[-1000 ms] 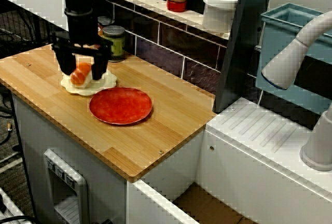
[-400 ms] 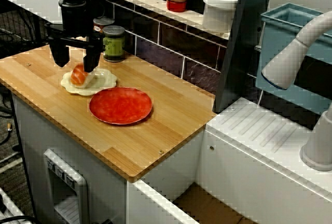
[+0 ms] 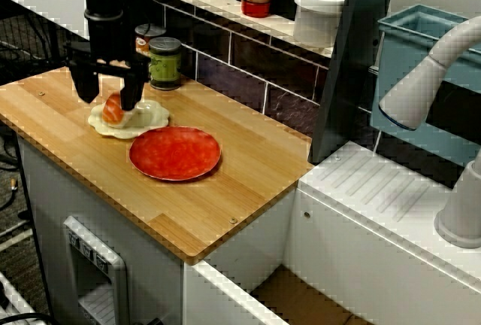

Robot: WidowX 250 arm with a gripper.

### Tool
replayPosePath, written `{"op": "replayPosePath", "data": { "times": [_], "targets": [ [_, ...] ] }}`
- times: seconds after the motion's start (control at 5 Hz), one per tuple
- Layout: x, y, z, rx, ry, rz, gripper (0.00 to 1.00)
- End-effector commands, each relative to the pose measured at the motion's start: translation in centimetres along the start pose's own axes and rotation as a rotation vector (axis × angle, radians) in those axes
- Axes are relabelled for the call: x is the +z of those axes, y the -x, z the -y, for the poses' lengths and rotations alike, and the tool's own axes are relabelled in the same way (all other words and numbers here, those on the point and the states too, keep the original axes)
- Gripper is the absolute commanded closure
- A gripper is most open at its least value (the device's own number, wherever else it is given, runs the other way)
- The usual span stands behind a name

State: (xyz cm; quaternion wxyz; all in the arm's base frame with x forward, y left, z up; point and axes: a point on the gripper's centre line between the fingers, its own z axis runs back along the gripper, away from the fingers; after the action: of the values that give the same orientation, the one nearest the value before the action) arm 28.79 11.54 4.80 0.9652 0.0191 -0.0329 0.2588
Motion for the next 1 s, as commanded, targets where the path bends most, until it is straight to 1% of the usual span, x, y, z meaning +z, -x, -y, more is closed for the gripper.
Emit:
{"op": "replayPosePath", "data": {
  "times": [0.0,0.2,0.4,0.6,0.8],
  "targets": [
    [-0.8,0.0,0.7,0.02,-0.007,0.022,0.0],
    [-1.0,0.1,0.7,0.028,0.003,0.017,1.0],
    [-0.4,-0.1,0.5,0.034,0.017,-0.005,1.0],
    [0.9,-0.5,0.7,0.01,0.074,-0.067,1.0],
    [2.0,-0.4,0.9,0.003,0.086,-0.063,1.0]
  ]
}}
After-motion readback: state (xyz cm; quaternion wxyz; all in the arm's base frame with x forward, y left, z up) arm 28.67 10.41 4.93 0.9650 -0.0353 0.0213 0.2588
